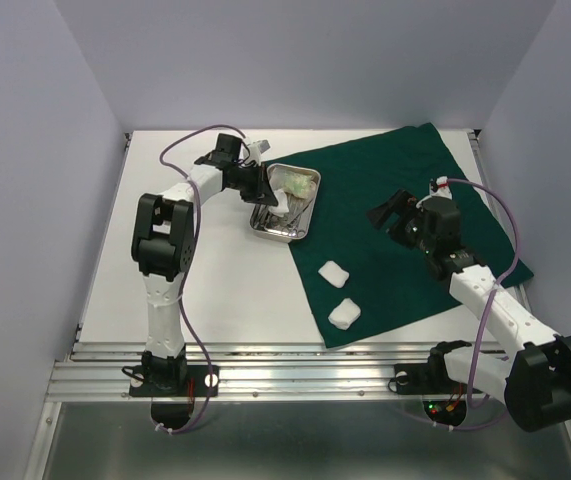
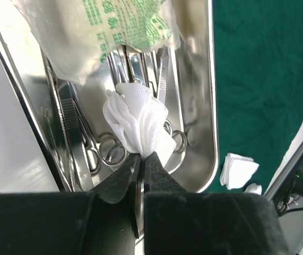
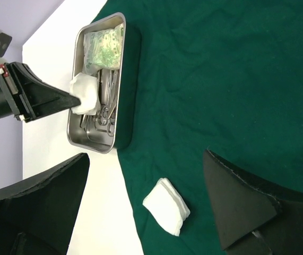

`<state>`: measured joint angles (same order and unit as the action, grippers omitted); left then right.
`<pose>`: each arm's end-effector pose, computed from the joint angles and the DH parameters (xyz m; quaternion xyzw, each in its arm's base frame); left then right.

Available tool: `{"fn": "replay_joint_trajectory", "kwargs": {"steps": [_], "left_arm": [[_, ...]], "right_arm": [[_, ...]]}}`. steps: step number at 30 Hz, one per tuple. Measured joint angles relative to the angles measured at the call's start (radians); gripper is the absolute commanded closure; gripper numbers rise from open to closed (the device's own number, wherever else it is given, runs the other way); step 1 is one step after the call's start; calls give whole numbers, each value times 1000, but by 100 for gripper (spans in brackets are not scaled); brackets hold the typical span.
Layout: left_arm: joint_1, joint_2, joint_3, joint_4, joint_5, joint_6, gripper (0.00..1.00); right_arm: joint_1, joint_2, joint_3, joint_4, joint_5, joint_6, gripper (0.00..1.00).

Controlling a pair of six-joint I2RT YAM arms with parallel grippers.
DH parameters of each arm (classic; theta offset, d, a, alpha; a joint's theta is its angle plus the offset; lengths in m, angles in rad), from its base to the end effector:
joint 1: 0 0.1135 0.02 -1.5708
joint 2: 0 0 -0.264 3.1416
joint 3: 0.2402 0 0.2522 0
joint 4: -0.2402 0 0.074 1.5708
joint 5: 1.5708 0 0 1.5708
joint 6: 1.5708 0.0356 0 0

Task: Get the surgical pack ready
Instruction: Place the medical item in the container.

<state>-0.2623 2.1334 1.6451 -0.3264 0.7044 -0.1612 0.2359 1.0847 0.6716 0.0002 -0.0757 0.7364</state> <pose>0.4525 -0.1454 0.2013 0.1712 0.8648 -0.3863 0.2713 0.2380 0.0600 0.2596 0.1871 0.8155 0.2835 0.4686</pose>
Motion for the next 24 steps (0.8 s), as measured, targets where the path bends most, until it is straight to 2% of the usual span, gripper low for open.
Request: {"fn": "replay_joint_trajectory", "kwargs": {"steps": [11, 13, 14, 17, 18, 21, 24], "left_arm": [[16, 52, 28, -18, -65, 6, 99], [16, 52, 34, -18, -79, 5, 86], [17, 52, 37, -22, -87, 3, 76], [18, 52, 53, -27, -105, -1, 59], [18, 52, 58, -28, -109, -1, 50], [18, 52, 61, -30, -113, -9, 38], [13, 52, 63, -33, -119, -14, 36]], "right_arm": [[0, 0, 0, 0, -11, 1, 8], [0, 0, 0, 0, -11, 1, 8], [0, 0, 0, 0, -12, 1, 8], [0, 0, 0, 0, -13, 1, 8], [0, 0, -1, 0, -13, 1, 8], [0, 0, -1, 0, -15, 1, 8], [0, 0, -1, 0, -18, 2, 8]]}}
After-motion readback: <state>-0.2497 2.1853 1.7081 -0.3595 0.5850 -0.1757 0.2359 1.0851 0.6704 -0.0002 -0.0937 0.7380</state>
